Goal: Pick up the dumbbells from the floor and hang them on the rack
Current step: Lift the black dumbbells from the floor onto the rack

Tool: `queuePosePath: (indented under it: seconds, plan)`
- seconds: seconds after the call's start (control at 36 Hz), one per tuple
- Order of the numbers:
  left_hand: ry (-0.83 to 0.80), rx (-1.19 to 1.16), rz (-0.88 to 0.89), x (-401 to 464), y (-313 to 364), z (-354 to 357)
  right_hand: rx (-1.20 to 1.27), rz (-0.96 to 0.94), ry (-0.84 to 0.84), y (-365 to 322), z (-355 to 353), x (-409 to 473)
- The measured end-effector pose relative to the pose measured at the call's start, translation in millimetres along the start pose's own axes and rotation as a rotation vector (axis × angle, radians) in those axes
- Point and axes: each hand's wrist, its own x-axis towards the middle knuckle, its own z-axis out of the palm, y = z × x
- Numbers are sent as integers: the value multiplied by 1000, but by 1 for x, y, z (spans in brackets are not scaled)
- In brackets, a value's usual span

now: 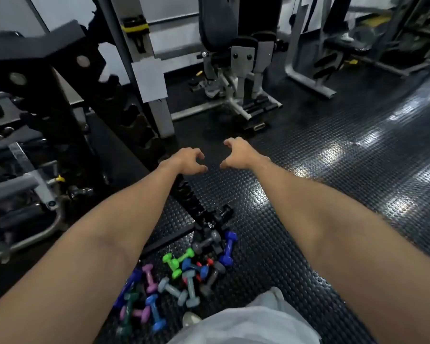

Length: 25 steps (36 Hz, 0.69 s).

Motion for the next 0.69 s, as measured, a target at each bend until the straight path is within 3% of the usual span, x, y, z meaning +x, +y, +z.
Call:
queuePosePath:
  seconds: [0.28,0.69]
  plan:
    - [14,-221,-156,17,40,50,-74,-37,-76,53,-12,3]
    - [-31,-522,-520,44,91,180,-95,-121,-361,173,2,38]
